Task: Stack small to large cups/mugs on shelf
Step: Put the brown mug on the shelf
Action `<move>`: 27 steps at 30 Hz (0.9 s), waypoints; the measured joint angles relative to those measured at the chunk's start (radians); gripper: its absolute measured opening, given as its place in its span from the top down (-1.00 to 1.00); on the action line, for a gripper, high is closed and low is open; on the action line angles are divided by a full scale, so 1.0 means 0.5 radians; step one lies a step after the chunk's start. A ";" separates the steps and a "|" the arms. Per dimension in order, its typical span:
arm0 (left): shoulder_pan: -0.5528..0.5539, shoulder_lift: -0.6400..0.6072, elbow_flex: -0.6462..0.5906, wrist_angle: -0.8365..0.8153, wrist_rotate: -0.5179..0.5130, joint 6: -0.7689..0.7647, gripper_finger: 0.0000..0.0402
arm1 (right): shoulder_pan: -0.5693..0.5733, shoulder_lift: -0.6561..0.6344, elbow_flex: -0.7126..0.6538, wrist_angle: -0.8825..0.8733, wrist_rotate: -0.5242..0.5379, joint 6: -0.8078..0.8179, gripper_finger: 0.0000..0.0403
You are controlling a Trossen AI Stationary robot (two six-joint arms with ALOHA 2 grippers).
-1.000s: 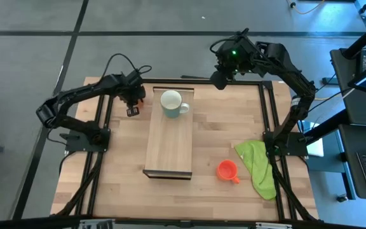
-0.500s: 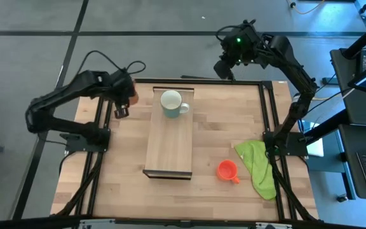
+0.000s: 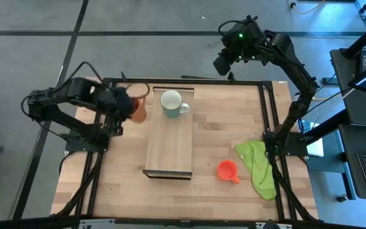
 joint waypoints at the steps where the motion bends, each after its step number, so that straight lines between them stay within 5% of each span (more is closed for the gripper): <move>1: -0.057 0.023 0.011 0.010 0.035 -0.003 0.96 | 0.000 0.000 0.000 -0.001 0.000 0.018 0.54; 16: -0.559 0.334 0.018 0.159 -0.133 0.364 0.96 | 0.001 0.003 -0.227 -0.004 -0.106 0.174 0.54; 27: -0.478 0.361 0.017 0.450 -0.136 0.950 0.96 | 0.043 0.004 -0.361 0.182 -0.212 0.254 0.54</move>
